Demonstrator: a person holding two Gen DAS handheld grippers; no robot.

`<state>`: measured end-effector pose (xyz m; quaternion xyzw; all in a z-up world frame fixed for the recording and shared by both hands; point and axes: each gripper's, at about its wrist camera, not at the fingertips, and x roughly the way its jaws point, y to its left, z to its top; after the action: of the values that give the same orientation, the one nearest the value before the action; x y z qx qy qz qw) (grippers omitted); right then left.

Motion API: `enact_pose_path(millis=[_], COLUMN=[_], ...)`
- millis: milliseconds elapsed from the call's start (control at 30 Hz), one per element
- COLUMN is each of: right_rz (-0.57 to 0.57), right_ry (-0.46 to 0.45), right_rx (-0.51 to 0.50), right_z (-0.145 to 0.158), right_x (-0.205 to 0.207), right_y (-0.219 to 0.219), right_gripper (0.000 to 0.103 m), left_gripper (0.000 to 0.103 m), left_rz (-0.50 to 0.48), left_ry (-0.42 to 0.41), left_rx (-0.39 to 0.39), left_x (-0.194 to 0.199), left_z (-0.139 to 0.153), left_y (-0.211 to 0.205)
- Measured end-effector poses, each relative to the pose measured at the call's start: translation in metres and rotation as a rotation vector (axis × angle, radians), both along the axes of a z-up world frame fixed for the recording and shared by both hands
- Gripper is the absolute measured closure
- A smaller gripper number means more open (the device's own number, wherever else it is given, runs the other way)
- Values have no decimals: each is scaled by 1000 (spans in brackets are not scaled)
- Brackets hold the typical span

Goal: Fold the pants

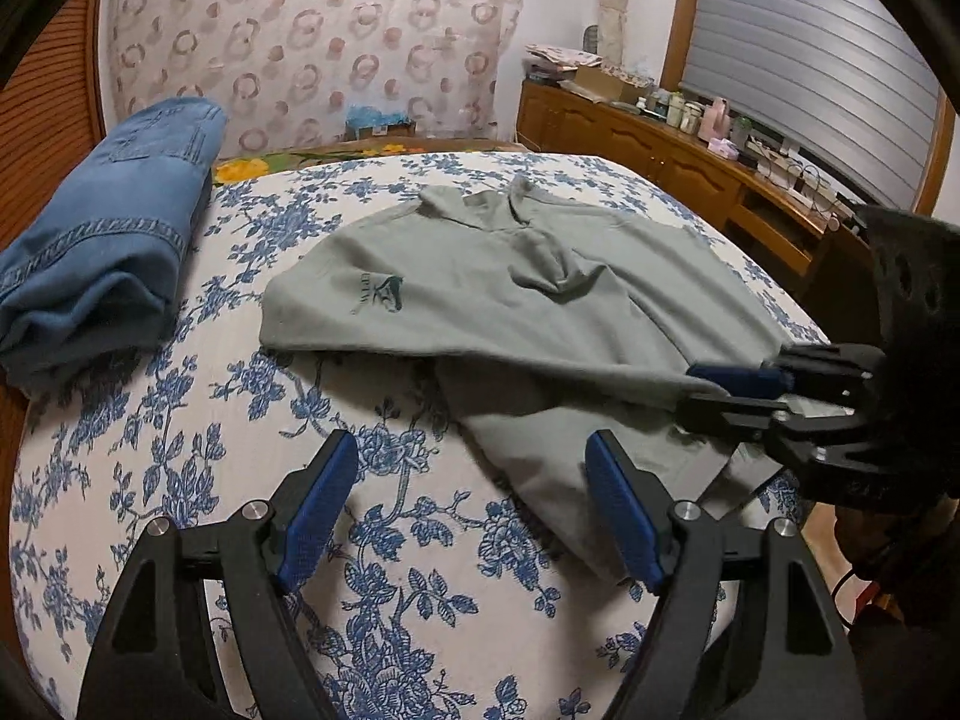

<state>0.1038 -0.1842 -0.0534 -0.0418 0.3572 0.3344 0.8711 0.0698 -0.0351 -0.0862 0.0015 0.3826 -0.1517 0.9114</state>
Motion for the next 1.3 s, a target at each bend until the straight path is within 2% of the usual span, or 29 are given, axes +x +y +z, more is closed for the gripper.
enact_pose_path(millis=[33,100,300,433,633,1067,1300], right_rz=[2,5,-49,-103,-184,-277,-328], right_ry=[-2,-18,-127,-201,-253,-221,-122], right_rx=[-14,-13,35,28,42,24,-13], right_z=[-1,5,41,61,76,63,36], right_x=[1,-2,-11,-21,-47,-81,-79], right_y=[2,1,-24,-45,-81,-97,-105], right_gripper=[95,100,100,100,100,100,100], left_gripper=[24,24,24,24,24,24,24], left_rz=[4,3,-25,-48,-84,-127,-140], left_ry=[-1,-6,-31,-50,-58,-40,-20], left_rx=[-4,-11,-21,-21,-28,-26,-10], left_x=[-1,-1,-1,3,8,4,2], left_z=[0,1,8,15,21,13,5], left_y=[1,0,-11,-24,-42,-65,-75])
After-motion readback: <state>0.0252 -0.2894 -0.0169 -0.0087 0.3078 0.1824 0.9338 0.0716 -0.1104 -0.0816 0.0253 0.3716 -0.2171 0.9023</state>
